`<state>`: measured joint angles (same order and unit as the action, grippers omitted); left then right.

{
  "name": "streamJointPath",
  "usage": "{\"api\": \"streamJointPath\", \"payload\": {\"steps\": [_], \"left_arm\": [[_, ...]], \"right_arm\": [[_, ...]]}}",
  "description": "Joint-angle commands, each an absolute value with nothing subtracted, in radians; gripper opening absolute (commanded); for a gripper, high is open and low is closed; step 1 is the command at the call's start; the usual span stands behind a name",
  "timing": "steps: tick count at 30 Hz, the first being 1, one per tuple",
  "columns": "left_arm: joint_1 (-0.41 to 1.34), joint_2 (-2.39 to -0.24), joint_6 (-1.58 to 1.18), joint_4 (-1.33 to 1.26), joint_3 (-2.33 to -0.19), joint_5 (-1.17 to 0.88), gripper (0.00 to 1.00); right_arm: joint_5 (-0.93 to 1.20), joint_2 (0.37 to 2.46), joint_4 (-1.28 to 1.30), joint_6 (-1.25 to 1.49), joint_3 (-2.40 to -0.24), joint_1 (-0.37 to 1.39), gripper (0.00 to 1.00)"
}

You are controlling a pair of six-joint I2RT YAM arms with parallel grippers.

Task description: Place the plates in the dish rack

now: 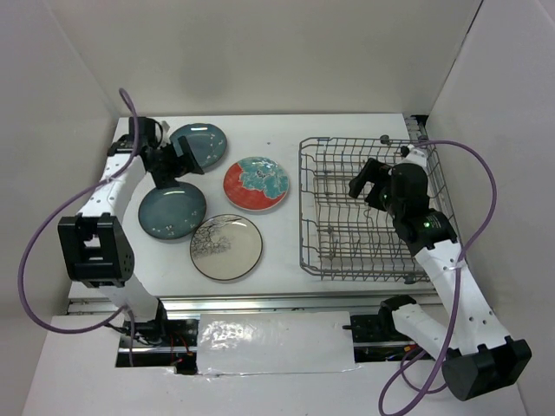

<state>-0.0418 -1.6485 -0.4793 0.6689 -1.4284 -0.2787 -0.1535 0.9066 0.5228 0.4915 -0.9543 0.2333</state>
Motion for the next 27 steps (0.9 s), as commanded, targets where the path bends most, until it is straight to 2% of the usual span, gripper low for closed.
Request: {"api": "streamJointPath", "payload": {"steps": [1, 8, 15, 22, 27], "left_arm": [[-0.110, -1.707, -0.528, 0.663, -1.511, -0.324, 0.99], [-0.242, -1.946, -0.656, 0.581, -1.664, -0.368, 0.90], [-0.241, -2.190, -0.644, 0.508, -1.884, -0.342, 0.88], [-0.258, -2.348, -0.657, 0.486, -2.054, -0.440, 0.87], [-0.256, -2.402, -0.684, 0.511, -2.082, -0.425, 0.87]], "right_arm": [[-0.084, 0.902, 0.471, 0.471, -0.977, 0.242, 1.00], [-0.026, 0.900, 0.471, 0.462, -0.988, 0.255, 1.00], [0.018, 0.930, 0.486, 0.459, -1.025, 0.278, 1.00], [0.012, 0.960, 0.495, 0.453, -1.046, 0.290, 1.00], [0.002, 0.954, 0.492, 0.472, -1.048, 0.295, 1.00]]}}
